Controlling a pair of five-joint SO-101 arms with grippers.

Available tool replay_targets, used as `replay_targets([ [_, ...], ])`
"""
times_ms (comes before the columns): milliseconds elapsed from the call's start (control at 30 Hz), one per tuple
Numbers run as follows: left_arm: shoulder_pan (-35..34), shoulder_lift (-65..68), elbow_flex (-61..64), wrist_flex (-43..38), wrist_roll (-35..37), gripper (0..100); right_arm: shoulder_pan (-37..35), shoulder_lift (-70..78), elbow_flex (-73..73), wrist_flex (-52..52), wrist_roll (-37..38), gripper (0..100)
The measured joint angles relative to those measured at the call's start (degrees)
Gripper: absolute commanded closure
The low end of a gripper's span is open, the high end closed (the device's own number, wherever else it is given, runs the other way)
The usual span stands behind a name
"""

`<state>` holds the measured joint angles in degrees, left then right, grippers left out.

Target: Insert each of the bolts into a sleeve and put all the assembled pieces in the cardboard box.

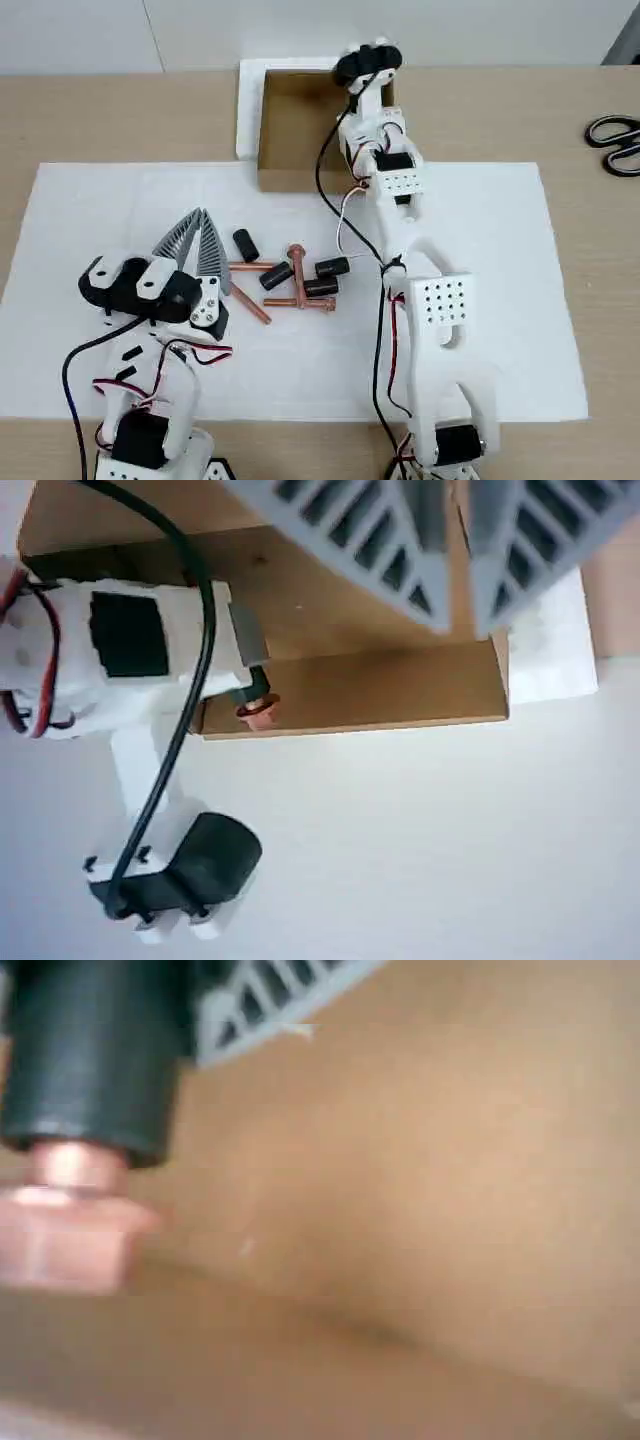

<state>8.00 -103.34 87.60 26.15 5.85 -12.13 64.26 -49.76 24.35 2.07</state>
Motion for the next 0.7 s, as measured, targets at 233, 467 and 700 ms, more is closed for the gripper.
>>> replay_targets([
  [233,0.0,0.0,0.0,0.0,0.0,99,-0.2,1.9,-7.8,6.6,0.0,79.4],
  [467,0.0,0.0,-1.2,1.8,0.0,99,-0.4,1.9,-24.0,25.8,0.0,79.1],
  [700,0.0,0.0,-2.2,4.1,0.0,99,-2.3,1.1,-43.3,63.3,-0.1,79.1],
])
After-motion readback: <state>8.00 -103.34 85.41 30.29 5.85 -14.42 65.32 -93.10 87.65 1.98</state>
